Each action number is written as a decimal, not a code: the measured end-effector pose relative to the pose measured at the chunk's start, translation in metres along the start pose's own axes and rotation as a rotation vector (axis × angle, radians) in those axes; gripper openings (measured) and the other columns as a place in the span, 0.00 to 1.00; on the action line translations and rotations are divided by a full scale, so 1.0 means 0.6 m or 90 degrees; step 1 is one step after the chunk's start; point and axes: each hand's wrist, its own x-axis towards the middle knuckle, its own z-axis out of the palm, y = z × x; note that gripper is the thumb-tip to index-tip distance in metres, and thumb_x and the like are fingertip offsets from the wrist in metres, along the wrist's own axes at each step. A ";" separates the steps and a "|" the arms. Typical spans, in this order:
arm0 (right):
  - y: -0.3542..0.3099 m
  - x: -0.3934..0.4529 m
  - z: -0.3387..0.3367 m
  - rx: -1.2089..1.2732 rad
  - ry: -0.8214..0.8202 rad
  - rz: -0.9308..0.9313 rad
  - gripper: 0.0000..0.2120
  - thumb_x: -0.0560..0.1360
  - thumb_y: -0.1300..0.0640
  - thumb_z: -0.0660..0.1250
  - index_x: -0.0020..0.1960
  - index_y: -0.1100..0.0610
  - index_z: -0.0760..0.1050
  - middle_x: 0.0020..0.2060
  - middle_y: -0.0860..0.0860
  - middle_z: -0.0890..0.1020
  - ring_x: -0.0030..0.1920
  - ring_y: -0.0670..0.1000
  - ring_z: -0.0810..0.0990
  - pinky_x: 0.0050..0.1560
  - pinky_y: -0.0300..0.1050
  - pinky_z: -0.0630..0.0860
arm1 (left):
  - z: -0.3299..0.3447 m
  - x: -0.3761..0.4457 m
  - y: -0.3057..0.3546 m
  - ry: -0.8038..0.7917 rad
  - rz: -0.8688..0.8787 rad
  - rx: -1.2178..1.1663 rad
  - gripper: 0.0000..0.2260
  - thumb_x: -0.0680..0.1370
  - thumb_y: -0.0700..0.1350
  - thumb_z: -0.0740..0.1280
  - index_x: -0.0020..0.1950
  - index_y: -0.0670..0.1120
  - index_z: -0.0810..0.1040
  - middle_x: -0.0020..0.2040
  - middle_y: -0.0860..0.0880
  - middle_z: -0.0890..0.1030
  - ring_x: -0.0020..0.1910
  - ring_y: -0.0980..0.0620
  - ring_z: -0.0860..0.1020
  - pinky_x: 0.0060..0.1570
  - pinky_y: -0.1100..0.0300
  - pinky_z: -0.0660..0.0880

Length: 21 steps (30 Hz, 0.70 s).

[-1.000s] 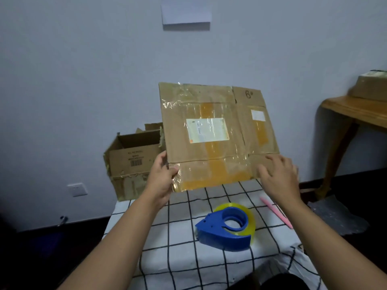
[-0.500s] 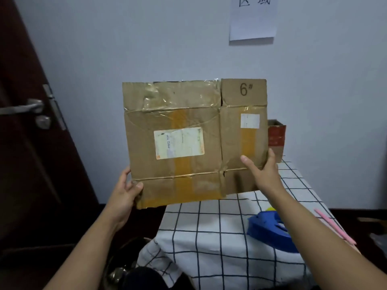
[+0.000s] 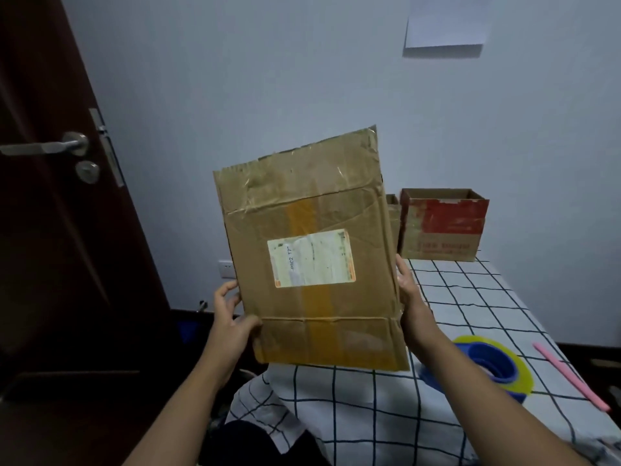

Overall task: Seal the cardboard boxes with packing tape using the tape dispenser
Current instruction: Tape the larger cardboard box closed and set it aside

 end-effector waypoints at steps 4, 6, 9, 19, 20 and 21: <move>0.016 -0.020 -0.020 -0.045 -0.034 -0.003 0.32 0.73 0.36 0.61 0.76 0.32 0.59 0.74 0.44 0.69 0.75 0.54 0.66 0.74 0.66 0.61 | 0.014 -0.017 -0.024 -0.001 0.010 -0.038 0.36 0.77 0.40 0.71 0.74 0.68 0.57 0.67 0.56 0.72 0.59 0.57 0.77 0.49 0.56 0.77; 0.019 -0.026 -0.027 -0.070 -0.011 -0.007 0.29 0.73 0.46 0.57 0.73 0.29 0.62 0.75 0.42 0.68 0.75 0.48 0.66 0.75 0.60 0.62 | 0.021 -0.024 -0.023 0.003 0.017 -0.035 0.31 0.73 0.48 0.75 0.65 0.75 0.64 0.61 0.61 0.77 0.54 0.60 0.81 0.45 0.61 0.79; 0.019 -0.027 -0.033 -0.100 0.052 -0.017 0.31 0.74 0.59 0.54 0.71 0.32 0.67 0.71 0.42 0.73 0.70 0.48 0.73 0.69 0.57 0.71 | 0.031 -0.032 -0.020 0.033 0.037 0.012 0.30 0.67 0.54 0.76 0.59 0.77 0.65 0.58 0.64 0.76 0.51 0.65 0.80 0.40 0.69 0.78; 0.032 -0.059 -0.016 -0.242 0.118 -0.079 0.36 0.69 0.32 0.71 0.71 0.36 0.60 0.66 0.39 0.72 0.66 0.42 0.72 0.61 0.44 0.74 | 0.055 -0.032 -0.041 0.039 0.035 0.176 0.49 0.57 0.72 0.75 0.72 0.55 0.61 0.68 0.52 0.71 0.64 0.52 0.73 0.61 0.51 0.75; 0.031 -0.059 -0.015 -0.273 0.127 -0.087 0.40 0.67 0.32 0.70 0.74 0.39 0.58 0.69 0.42 0.69 0.68 0.45 0.70 0.62 0.45 0.74 | 0.056 -0.030 -0.033 0.052 0.059 0.175 0.47 0.58 0.72 0.75 0.71 0.58 0.61 0.66 0.55 0.71 0.63 0.54 0.74 0.59 0.53 0.75; 0.027 -0.060 -0.013 -0.299 0.135 -0.103 0.43 0.66 0.32 0.70 0.75 0.40 0.55 0.71 0.42 0.65 0.70 0.46 0.68 0.63 0.46 0.73 | 0.055 -0.027 -0.022 0.063 0.088 0.174 0.44 0.59 0.71 0.75 0.70 0.61 0.61 0.64 0.57 0.72 0.61 0.57 0.74 0.57 0.55 0.75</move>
